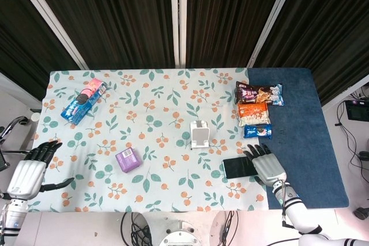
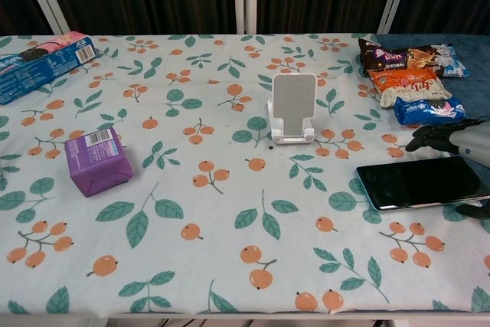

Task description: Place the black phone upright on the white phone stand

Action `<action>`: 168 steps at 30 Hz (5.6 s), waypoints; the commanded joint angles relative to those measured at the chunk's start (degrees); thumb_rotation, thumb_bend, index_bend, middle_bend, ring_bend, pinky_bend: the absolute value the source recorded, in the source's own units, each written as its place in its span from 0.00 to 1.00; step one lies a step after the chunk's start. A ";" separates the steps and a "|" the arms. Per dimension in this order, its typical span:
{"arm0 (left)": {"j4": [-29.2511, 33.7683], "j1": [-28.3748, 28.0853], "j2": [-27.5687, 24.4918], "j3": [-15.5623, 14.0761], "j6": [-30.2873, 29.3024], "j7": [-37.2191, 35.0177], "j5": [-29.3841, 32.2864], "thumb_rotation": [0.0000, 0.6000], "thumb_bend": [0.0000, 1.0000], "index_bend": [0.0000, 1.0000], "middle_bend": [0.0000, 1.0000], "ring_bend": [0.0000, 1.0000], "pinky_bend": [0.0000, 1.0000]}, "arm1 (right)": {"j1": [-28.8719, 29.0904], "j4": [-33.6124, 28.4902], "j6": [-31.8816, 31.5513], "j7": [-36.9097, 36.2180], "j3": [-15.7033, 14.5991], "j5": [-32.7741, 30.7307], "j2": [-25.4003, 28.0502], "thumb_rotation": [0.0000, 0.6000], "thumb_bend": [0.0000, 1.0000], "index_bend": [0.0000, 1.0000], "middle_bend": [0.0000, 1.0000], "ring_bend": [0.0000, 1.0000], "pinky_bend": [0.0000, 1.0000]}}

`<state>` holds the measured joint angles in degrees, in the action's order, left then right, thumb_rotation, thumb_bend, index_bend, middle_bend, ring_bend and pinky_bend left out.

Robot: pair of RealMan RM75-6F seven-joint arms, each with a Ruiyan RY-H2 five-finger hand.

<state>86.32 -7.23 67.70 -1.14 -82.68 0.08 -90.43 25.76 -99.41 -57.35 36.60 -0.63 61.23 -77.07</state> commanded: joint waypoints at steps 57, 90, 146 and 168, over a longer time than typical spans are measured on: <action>-0.31 0.06 0.16 -0.28 0.33 -0.56 0.34 0.30 0.00 0.11 0.10 0.10 0.21 | -0.88 0.46 -6.42 -8.42 -0.28 8.14 1.08 1.00 0.36 0.66 0.48 0.45 0.07; -0.63 0.05 0.29 0.40 0.39 -0.79 1.50 0.30 0.00 0.11 0.10 0.10 0.21 | 27.33 22.59 -3.02 8.12 3.42 61.91 11.36 1.00 0.33 0.56 0.42 0.45 0.00; -4.25 1.86 0.20 -0.01 -1.28 -5.45 1.46 0.30 0.00 0.11 0.10 0.10 0.21 | 33.59 29.49 5.80 10.31 0.68 58.30 -0.78 1.00 0.33 0.52 0.38 0.45 0.00; -4.69 1.91 0.31 0.20 -1.15 -5.70 1.58 0.30 0.00 0.11 0.10 0.10 0.21 | 33.45 29.56 7.47 12.17 0.63 55.31 -1.40 1.00 0.31 0.11 0.20 0.16 0.00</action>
<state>81.63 -5.32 68.01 -0.95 -83.83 -5.62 -88.85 59.23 -69.77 -49.96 48.68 -0.04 116.62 -78.51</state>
